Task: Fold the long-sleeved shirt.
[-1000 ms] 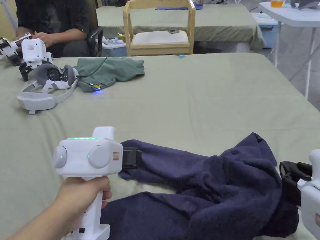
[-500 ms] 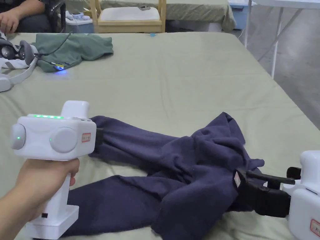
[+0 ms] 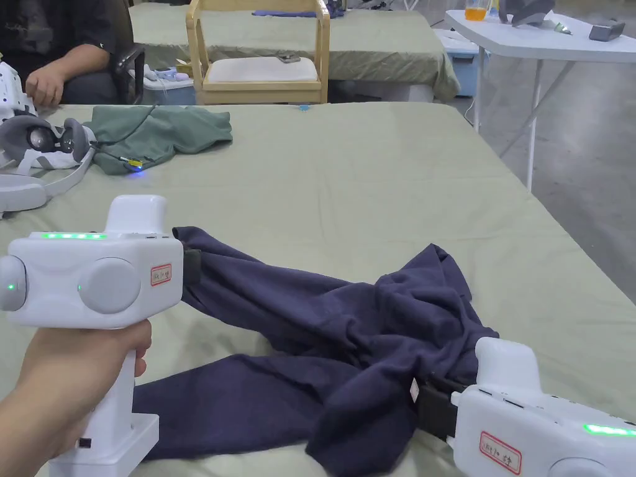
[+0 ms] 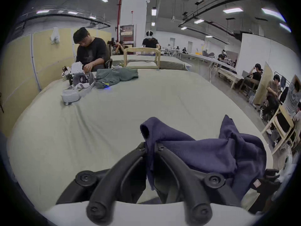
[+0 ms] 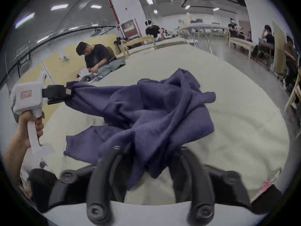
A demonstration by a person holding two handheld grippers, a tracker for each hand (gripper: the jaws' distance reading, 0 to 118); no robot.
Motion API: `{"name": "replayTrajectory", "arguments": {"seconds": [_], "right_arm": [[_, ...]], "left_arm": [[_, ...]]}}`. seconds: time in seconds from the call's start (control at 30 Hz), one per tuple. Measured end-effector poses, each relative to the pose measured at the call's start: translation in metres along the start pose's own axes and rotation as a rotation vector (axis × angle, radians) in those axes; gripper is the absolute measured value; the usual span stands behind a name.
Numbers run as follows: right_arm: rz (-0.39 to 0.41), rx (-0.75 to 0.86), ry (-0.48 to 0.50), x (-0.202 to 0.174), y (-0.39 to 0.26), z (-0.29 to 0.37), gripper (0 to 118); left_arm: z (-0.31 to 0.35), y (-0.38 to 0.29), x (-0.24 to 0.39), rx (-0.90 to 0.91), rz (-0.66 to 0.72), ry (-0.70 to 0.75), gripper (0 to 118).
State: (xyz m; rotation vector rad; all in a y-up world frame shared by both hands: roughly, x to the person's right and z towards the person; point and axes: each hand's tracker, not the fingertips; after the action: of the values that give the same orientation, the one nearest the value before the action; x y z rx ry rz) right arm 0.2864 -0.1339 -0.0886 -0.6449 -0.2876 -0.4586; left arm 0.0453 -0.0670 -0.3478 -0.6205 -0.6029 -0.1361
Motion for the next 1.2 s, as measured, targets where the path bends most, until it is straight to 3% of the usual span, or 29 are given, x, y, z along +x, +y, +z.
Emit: {"name": "replayTrajectory", "arguments": {"seconds": [0.13,0.23,0.4,0.67,0.8,1.0,1.2], "right_arm": [[0.131,0.099,-0.066,0.006,0.028,0.031,32],[0.118,0.17,-0.058,0.015,0.075,0.067,31],[0.192,0.401,-0.097,0.008,0.176,0.137,31],[0.328,0.655,-0.036,-0.072,0.31,0.231,31],[0.343,0.74,-0.022,-0.113,0.364,0.265,31],[0.357,0.809,-0.067,-0.156,0.422,0.273,31],[0.358,0.845,-0.143,-0.186,0.485,0.25,31]], "left_arm": [[0.022,0.01,-0.008,0.049,0.004,0.011,9],[0.047,0.036,-0.02,0.133,0.028,0.048,9],[0.12,0.116,-0.046,0.316,0.108,0.072,9],[0.261,0.244,-0.045,0.64,0.089,0.166,9],[0.302,0.297,-0.057,0.713,0.079,0.236,9],[0.311,0.344,-0.058,0.762,0.009,0.354,9],[0.295,0.404,-0.063,0.777,0.038,0.357,9]]}}
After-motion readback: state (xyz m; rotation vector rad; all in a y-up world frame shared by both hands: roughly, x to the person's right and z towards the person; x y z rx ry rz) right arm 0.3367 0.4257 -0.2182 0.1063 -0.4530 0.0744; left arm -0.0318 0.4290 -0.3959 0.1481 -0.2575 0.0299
